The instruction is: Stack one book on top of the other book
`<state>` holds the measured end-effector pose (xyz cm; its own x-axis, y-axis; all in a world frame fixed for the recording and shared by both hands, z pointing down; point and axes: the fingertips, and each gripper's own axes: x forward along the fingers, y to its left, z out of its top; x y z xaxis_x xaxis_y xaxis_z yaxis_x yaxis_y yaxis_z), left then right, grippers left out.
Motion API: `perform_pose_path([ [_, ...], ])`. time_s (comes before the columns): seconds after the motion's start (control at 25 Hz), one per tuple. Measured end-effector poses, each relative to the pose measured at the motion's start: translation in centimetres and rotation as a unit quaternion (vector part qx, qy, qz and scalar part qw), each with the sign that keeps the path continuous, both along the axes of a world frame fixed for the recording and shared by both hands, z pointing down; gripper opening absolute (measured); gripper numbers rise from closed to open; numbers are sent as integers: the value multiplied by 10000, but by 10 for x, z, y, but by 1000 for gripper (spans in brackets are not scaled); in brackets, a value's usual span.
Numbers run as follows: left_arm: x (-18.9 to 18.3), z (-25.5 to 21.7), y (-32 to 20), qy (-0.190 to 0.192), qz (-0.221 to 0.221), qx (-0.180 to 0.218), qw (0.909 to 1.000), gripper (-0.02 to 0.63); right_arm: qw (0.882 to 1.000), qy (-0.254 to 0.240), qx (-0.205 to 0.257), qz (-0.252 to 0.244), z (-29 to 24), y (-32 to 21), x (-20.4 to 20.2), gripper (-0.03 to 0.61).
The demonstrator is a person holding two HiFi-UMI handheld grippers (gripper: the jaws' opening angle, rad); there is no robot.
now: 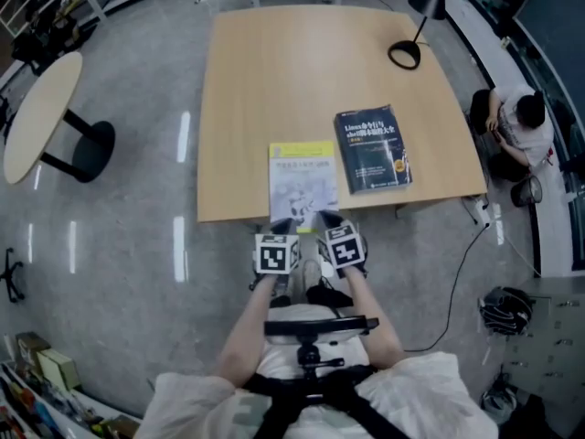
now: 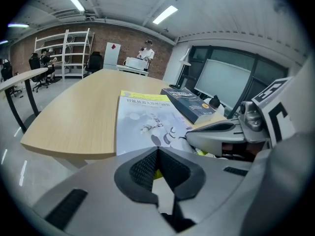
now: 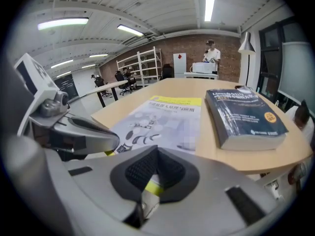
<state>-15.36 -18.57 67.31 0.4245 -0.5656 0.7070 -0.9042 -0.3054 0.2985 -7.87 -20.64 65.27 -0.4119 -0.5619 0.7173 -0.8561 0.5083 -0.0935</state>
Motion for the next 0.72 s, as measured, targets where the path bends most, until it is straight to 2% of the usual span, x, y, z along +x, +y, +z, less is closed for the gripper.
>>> perform_pose_path([
  [0.16, 8, -1, 3, 62, 67, 72, 9999, 9, 9997, -190, -71, 153, 0, -4, 7, 0],
  [0.24, 6, -3, 3, 141, -55, 185, 9997, 9, 9996, -220, -101, 168, 3, -4, 9, 0],
  [0.36, -4, -18, -7, 642, -395, 536, 9957, 9, 9988, -423, -147, 197, 1, -3, 9, 0],
  [0.44, -11, -41, -20, 1301, -635, 841, 9859, 9, 9965, -770, -80, 326, -9, -6, 13, 0],
  [0.52, -21, -69, -35, 2104, -878, 1099, 9675, 9, 9918, -1188, 129, 464, -27, -13, 14, -2],
  [0.6, -30, -96, -48, 2689, -971, 1302, 9494, 9, 9865, -1514, 367, 502, -49, -23, 12, -2],
  [0.64, -33, -107, -53, 2793, -955, 1367, 9456, 9, 9844, -1623, 476, 487, -59, -27, 11, -2],
  [0.72, -36, -119, -60, 2643, -901, 1370, 9504, 9, 9815, -1738, 672, 431, -78, -33, 8, -2],
])
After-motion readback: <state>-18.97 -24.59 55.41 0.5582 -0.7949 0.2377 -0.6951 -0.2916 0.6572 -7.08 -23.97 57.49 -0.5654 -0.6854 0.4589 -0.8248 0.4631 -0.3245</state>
